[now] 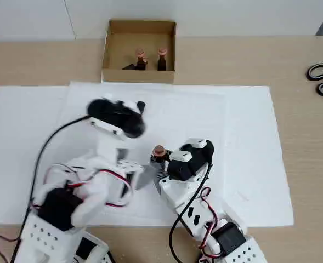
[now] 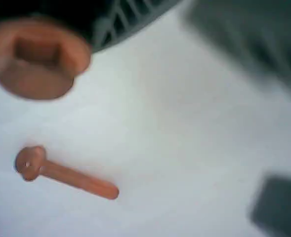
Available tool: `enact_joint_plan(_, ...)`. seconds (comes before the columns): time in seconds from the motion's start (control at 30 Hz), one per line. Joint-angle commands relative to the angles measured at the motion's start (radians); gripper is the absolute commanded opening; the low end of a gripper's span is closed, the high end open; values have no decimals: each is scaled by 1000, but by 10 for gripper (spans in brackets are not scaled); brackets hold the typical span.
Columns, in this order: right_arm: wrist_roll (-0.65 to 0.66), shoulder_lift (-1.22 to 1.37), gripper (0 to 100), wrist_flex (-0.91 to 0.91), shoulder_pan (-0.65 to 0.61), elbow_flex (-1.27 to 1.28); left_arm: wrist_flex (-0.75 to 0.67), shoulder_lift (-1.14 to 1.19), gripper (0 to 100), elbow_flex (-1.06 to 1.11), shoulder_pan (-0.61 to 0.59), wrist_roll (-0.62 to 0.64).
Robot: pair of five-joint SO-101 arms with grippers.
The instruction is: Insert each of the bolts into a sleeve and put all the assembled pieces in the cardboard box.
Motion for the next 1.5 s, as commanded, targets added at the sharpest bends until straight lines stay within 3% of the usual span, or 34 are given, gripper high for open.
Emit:
enact_joint_plan(0.0,5,-16,4,-5,2,-43,11,-12,266,-65,-167,-127)
enact_joint_plan(0.2,115,-15,4,-5,130,-127,14,-12,266,-59,-376,-141)
enact_joint_plan(0.37,222,54,4,-7,191,-253,14,-12,265,-59,-390,-141)
enact_joint_plan(0.6,224,535,4,-44,216,-631,12,-12,265,-58,-391,-141)
enact_joint_plan(0.73,209,825,4,-130,278,-845,8,-12,265,-19,-396,-141)
enact_joint_plan(0.93,84,1176,4,-257,300,-1079,12,-14,265,1,-396,-141)
enact_joint_plan(1.23,87,1586,4,-647,305,-1343,14,-14,265,28,-397,-141)
enact_joint_plan(1.47,84,1925,4,-823,277,-1585,15,-14,265,33,-397,-141)
